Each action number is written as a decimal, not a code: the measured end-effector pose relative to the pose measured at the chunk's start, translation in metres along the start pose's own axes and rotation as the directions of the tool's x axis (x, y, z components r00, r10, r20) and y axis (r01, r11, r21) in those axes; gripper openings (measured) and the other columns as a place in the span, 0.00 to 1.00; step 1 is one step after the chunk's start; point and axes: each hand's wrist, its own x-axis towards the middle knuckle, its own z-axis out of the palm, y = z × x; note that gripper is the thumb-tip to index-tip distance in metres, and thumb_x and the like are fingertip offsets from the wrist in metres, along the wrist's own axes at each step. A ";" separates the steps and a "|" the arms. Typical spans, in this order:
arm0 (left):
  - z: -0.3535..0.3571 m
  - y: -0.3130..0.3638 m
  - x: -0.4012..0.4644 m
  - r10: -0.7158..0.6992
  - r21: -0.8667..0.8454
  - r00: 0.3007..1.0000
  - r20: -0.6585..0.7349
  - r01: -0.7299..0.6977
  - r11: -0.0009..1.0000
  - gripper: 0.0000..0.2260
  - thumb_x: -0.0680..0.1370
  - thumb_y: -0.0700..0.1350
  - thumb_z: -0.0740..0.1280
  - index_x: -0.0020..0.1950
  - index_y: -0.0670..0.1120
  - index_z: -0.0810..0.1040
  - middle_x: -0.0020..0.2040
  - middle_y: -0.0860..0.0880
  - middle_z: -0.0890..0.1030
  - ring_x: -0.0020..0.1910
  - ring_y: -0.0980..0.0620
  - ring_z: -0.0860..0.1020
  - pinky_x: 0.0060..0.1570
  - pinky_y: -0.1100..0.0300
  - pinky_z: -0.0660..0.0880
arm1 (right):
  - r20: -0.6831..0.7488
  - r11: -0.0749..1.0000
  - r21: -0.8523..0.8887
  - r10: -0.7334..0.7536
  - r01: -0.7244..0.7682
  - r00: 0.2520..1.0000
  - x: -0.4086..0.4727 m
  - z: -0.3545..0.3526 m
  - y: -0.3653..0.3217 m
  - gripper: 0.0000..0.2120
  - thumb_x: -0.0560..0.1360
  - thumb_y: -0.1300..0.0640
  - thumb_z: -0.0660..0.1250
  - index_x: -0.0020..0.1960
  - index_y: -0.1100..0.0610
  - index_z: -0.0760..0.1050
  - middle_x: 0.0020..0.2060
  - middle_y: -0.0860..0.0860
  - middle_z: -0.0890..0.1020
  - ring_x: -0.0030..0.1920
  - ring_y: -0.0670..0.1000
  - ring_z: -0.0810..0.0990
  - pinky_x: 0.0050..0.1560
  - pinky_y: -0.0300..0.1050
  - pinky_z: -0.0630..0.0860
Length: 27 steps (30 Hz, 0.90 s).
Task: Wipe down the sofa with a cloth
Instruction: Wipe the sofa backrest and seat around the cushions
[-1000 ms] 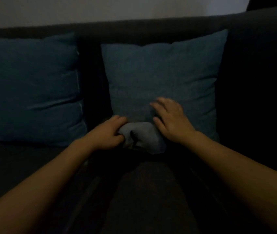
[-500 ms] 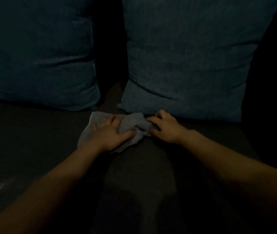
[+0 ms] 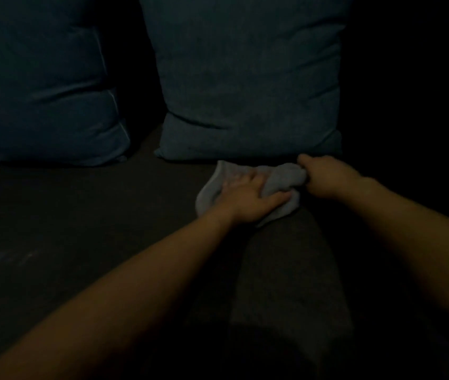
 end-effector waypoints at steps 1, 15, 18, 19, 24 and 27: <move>0.007 0.020 0.000 -0.011 0.009 1.000 0.025 0.011 1.000 0.41 0.70 0.75 0.50 0.77 0.53 0.57 0.76 0.47 0.62 0.74 0.44 0.60 0.72 0.44 0.54 | 0.057 0.998 -0.015 0.062 -0.062 0.996 -0.011 -0.006 0.014 0.09 0.75 0.51 0.63 0.52 0.54 0.66 0.56 0.60 0.77 0.54 0.60 0.77 0.52 0.50 0.75; -0.039 -0.110 -0.058 -0.091 0.186 0.995 0.049 0.080 0.979 0.43 0.70 0.76 0.53 0.77 0.52 0.56 0.77 0.48 0.58 0.75 0.47 0.57 0.73 0.47 0.54 | 0.006 0.999 0.022 -0.028 0.028 1.000 0.001 0.045 -0.097 0.32 0.76 0.36 0.46 0.71 0.55 0.65 0.68 0.57 0.67 0.66 0.60 0.67 0.67 0.54 0.65; -0.031 -0.104 -0.058 -0.071 0.132 0.997 0.033 0.066 0.989 0.42 0.72 0.74 0.54 0.77 0.50 0.57 0.77 0.46 0.58 0.75 0.46 0.57 0.73 0.49 0.54 | -0.135 0.994 -0.103 -0.034 0.021 0.990 -0.015 0.055 -0.101 0.36 0.69 0.33 0.48 0.71 0.49 0.61 0.64 0.55 0.67 0.62 0.60 0.66 0.62 0.57 0.67; -0.031 -0.102 -0.065 -0.058 0.091 0.997 0.042 0.054 0.994 0.40 0.73 0.72 0.57 0.77 0.49 0.57 0.77 0.45 0.59 0.75 0.45 0.57 0.73 0.51 0.55 | -0.128 0.992 -0.124 -0.032 0.016 0.991 -0.021 0.056 -0.105 0.30 0.73 0.37 0.54 0.71 0.51 0.62 0.63 0.56 0.68 0.61 0.59 0.68 0.61 0.55 0.68; -0.029 -0.084 -0.139 0.130 -0.114 0.991 0.009 -0.128 0.985 0.30 0.75 0.59 0.66 0.74 0.51 0.64 0.72 0.48 0.66 0.68 0.51 0.67 0.61 0.63 0.62 | 0.143 1.000 0.011 0.011 -0.012 0.990 -0.079 0.041 -0.133 0.15 0.77 0.49 0.62 0.60 0.56 0.68 0.57 0.56 0.74 0.52 0.55 0.75 0.49 0.45 0.69; -0.032 -0.072 -0.206 0.226 -0.176 0.972 0.064 -0.212 0.961 0.29 0.74 0.60 0.67 0.73 0.54 0.64 0.72 0.50 0.66 0.68 0.54 0.68 0.63 0.65 0.63 | 0.434 0.967 0.240 -0.029 -0.084 0.900 -0.138 0.023 -0.142 0.04 0.74 0.52 0.67 0.46 0.50 0.72 0.47 0.49 0.77 0.46 0.49 0.77 0.45 0.42 0.72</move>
